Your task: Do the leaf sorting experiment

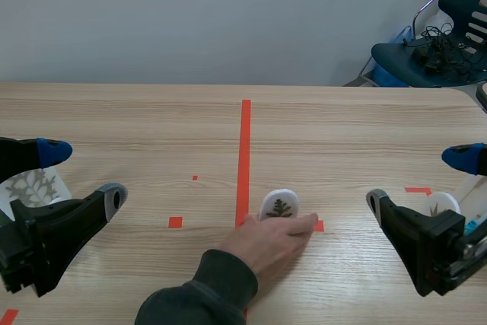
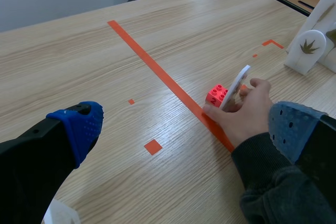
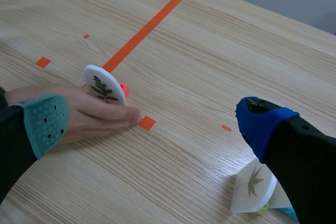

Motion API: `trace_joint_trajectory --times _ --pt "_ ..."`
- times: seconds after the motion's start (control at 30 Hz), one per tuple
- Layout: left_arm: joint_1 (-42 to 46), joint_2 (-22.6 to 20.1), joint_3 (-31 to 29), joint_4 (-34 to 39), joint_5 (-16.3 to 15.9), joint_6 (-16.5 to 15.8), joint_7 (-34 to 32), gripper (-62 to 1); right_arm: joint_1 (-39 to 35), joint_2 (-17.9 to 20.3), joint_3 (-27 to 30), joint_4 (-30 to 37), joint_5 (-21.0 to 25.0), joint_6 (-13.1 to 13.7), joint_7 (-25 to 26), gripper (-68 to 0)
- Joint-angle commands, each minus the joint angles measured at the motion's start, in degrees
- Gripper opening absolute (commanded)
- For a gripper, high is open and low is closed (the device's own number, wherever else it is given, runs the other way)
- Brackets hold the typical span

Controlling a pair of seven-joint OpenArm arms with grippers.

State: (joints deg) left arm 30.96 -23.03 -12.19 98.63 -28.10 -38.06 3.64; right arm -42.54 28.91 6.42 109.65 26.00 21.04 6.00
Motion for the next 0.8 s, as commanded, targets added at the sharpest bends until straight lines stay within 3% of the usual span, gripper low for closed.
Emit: trace_joint_trajectory --times 0.0,0.17,0.33,0.43,0.63,0.77 --pt "0.46 -0.07 -0.46 1.4 -0.81 -1.07 -0.76 1.4 0.79 0.13 0.7 1.05 0.66 0.04 0.79 0.4" --pt "0.46 -0.04 0.48 1.4 -0.81 -1.82 -0.76 1.4 0.79 0.13 0.7 1.05 0.66 0.04 0.79 0.4" --pt "0.42 0.22 5.9 1.4 -0.26 -1.82 -0.81 1.4 0.79 0.13 0.7 1.05 0.66 0.04 0.79 0.4" --pt "-0.37 1.66 10.82 1.4 5.46 -1.82 -1.2 1.4 0.79 0.13 0.7 1.05 0.63 0.04 0.79 0.4" --pt "-3.8 5.64 20.06 0.35 17.31 9.97 -3.28 1.4 0.79 0.13 0.7 1.05 0.63 0.04 0.79 0.4" --pt "-8.76 8.31 23.5 -6.27 23.98 12.52 -5.64 1.4 0.79 0.13 0.7 1.05 0.63 0.02 0.79 0.4"
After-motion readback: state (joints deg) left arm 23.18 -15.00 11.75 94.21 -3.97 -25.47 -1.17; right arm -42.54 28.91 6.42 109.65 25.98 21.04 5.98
